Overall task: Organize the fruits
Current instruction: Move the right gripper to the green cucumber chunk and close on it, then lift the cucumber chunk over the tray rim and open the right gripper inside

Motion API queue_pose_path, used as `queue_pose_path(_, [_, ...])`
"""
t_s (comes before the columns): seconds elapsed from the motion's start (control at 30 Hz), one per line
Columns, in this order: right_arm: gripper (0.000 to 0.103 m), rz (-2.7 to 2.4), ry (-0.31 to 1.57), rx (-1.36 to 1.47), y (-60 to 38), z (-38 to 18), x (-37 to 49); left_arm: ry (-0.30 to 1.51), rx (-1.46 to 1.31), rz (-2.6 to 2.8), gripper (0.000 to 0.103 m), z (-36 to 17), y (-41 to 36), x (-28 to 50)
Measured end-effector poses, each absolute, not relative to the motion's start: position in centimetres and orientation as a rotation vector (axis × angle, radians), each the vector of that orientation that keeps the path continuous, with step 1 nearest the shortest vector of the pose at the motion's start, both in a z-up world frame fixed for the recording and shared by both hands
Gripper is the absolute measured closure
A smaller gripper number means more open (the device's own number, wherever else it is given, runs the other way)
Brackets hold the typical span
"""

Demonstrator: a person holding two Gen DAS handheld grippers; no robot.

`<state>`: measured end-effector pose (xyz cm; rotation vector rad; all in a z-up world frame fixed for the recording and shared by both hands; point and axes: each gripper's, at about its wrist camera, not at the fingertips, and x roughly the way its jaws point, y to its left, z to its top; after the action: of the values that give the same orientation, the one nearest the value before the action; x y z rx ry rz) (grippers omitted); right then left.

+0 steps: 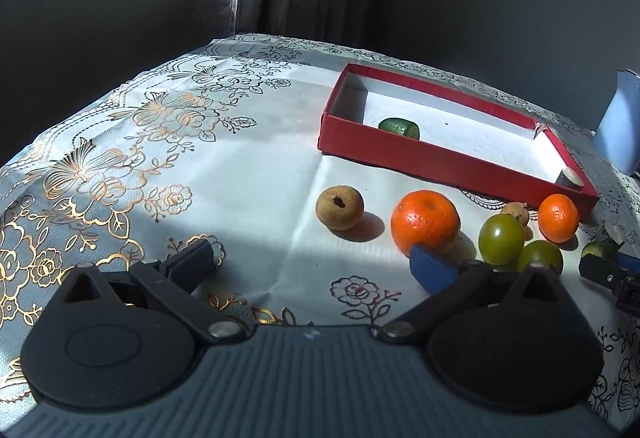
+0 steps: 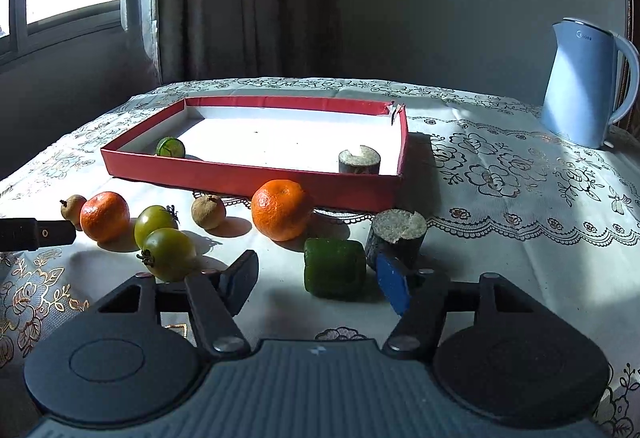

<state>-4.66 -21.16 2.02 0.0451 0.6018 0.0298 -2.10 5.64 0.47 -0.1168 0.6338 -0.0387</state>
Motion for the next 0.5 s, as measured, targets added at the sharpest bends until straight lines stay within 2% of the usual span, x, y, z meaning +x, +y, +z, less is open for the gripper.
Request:
queue_pose_path(0.13, [0.051,0.025,0.612,0.054,-21.24,1.93,-4.46,0.644,-0.082,-0.033,0.0,0.4,5.14,-2.02])
queue_pose_path(0.23, [0.062,0.005,0.617,0.054,-21.32,1.9,-4.34,0.646,-0.077,-0.033,0.0,0.37,5.08,-2.06])
queue_pose_path(0.3, [0.073,-0.012,0.615,0.055,-21.49,1.91,-4.37,0.645,-0.079,-0.035,0.0,0.37,5.17,-2.12])
queue_pose_path(0.5, [0.075,0.004,0.589,0.066,-21.65,2.23,-4.86,0.646,-0.078,-0.034,0.0,0.36,5.18,-2.12])
